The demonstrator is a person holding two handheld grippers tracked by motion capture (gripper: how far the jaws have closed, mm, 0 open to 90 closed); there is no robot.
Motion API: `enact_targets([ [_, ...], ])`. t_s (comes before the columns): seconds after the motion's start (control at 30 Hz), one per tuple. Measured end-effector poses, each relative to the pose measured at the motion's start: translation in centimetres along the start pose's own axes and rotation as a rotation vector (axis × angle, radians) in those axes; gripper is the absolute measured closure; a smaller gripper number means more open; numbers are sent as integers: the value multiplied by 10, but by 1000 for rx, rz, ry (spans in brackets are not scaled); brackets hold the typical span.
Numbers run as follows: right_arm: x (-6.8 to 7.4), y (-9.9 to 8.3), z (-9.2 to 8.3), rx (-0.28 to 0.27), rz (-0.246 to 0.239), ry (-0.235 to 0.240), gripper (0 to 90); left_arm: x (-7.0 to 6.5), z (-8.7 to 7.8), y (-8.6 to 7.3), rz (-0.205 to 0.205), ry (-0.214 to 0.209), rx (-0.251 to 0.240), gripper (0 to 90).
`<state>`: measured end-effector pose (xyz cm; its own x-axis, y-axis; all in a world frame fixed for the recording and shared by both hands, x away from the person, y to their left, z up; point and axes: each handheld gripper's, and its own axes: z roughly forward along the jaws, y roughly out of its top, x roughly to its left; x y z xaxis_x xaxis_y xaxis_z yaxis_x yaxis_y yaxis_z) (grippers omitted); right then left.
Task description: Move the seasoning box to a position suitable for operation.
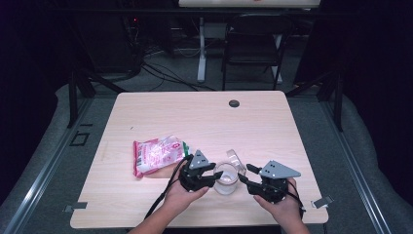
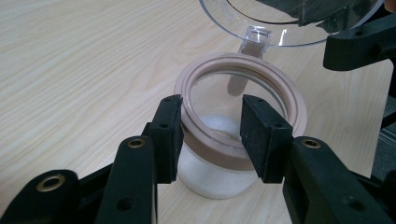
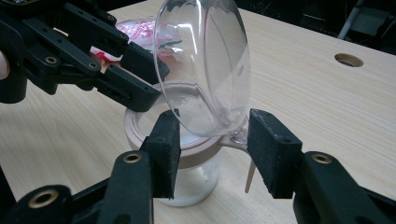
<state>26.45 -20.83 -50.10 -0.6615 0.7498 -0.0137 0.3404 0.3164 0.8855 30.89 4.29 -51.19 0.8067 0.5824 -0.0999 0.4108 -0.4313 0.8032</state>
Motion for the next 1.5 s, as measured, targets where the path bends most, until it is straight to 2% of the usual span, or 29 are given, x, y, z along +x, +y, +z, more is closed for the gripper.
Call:
enact_targets([
  [0.27, -3, -1, -1, -1, 14, 0, 591, 0, 0, 0, -1, 0, 0, 592],
  [0.57, -12, -5, -4, -4, 62, -14, 673, 0, 0, 0, 0, -2, -1, 592],
  [0.73, -15, -6, -5, -1, 81, -12, 676, 0, 0, 0, 0, -1, -1, 592],
  [1.3, -14, -9, 1, 9, 80, -14, 666, 1, -1, 0, -3, -7, 1, 600],
  [1.5, -15, -10, 5, 7, 89, -15, 671, 2, -7, 0, -8, -5, -18, 587],
])
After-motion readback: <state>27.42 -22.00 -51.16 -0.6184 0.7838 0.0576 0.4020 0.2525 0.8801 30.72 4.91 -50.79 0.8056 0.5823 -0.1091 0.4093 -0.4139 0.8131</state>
